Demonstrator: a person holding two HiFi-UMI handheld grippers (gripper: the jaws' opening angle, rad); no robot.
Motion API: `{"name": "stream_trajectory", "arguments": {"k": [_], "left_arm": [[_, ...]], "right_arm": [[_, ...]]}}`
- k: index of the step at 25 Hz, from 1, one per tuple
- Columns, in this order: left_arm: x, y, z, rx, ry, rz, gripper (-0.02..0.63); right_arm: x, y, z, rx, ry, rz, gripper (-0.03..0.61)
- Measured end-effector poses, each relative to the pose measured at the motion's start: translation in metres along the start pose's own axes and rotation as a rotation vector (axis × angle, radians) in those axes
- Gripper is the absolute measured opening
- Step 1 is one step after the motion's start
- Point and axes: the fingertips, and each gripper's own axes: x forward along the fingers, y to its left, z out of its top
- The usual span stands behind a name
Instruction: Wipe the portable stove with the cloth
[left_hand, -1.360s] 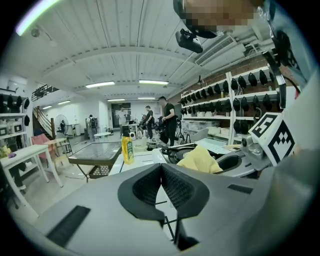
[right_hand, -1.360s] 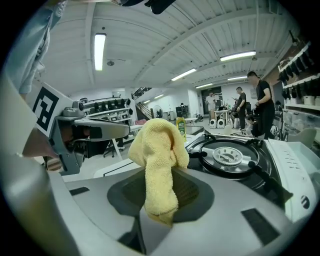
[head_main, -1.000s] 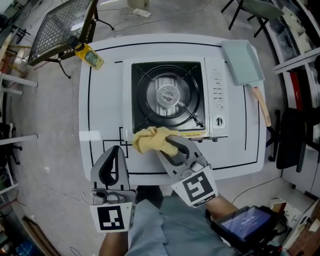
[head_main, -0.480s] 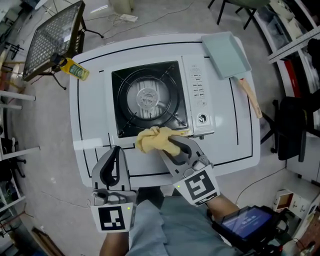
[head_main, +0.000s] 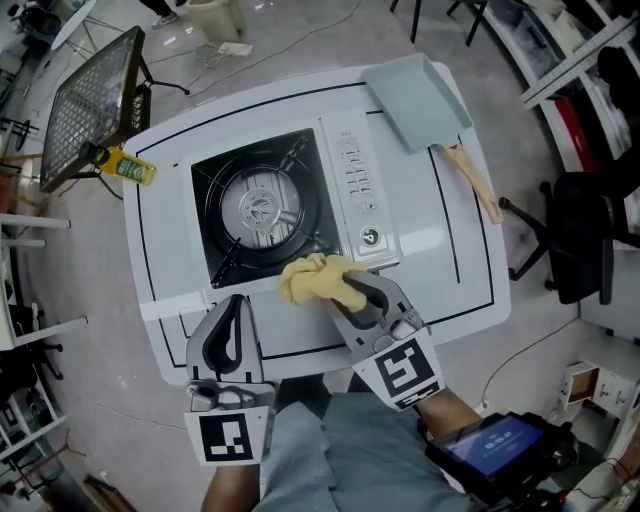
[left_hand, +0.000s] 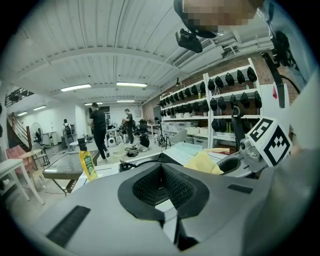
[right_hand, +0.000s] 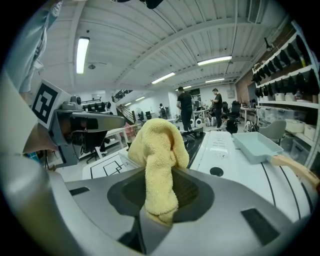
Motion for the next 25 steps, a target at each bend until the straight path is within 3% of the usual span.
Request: {"name": "stream_trajectory", "arguments": {"k": [8, 11, 14, 20, 25], "left_arm": [[0.017, -0.044, 0.013, 0.031, -0.01, -0.058, 0.018], [0.025, -0.063, 0.021, 0.048, -0.007, -0.089, 0.018], [0.03, -0.079, 0.032, 0.049, -0.048, -0.104, 0.018], [0.026, -0.103, 0.074, 0.06, -0.137, -0.116, 0.018], [0.015, -0.108, 0.107, 0.077, -0.203, -0.08, 0.018]], "right_arm": [[-0.033, -0.034, -0.013, 0.009, -0.014, -0.047, 0.124], [-0.051, -0.052, -0.018, 0.058, -0.007, -0.082, 0.124], [-0.07, -0.075, -0.018, 0.056, -0.024, -0.124, 0.124], [-0.106, -0.103, 0.017, 0.035, -0.089, -0.181, 0.124], [-0.123, -0.108, 0.064, -0.014, -0.168, -0.168, 0.124]]}}
